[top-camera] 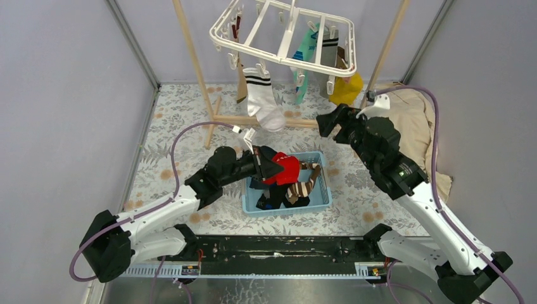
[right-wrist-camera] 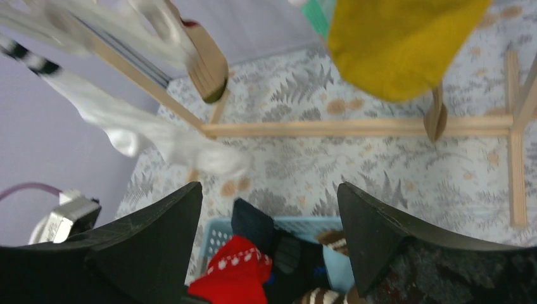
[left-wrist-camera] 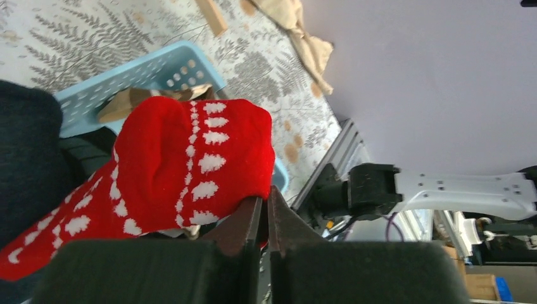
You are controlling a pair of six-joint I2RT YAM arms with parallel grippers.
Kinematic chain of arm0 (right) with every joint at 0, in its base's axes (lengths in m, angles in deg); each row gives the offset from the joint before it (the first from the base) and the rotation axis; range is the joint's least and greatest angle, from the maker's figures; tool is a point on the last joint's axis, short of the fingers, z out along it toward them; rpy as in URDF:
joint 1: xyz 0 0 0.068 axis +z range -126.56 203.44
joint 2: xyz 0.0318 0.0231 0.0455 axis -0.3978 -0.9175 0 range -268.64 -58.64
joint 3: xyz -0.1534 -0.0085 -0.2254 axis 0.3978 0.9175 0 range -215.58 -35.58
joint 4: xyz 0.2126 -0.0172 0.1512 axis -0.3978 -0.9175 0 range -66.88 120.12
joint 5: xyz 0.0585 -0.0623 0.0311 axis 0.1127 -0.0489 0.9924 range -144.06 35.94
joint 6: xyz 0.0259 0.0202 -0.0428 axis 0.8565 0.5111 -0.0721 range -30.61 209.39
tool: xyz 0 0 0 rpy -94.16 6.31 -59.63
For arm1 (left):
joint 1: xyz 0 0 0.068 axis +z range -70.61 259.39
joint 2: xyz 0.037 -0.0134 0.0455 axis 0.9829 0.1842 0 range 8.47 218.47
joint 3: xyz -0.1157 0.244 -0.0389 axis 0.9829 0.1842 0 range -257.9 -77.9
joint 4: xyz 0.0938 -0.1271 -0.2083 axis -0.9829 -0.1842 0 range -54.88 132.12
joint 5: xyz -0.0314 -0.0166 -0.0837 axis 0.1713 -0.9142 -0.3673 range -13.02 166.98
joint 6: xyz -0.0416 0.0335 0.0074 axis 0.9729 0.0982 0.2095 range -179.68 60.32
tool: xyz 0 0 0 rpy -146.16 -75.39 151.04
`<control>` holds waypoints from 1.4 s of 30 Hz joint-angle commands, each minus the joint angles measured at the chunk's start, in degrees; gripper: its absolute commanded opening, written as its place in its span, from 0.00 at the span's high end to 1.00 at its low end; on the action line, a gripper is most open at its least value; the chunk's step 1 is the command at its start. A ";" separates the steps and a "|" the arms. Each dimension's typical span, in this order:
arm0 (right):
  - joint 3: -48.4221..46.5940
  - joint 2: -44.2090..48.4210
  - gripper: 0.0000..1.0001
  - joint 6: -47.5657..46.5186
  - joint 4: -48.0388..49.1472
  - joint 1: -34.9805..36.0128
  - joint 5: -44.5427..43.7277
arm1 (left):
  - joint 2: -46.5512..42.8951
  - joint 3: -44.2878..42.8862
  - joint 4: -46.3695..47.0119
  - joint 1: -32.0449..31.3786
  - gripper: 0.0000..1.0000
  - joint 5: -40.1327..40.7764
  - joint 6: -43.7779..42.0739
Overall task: Remove the socks clipped to the hanger
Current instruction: Place the sock in the bin.
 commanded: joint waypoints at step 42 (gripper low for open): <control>4.85 -32.39 0.57 -1.52 15.72 14.76 5.52 | -29.61 12.80 -30.96 -1.66 0.09 21.12 3.47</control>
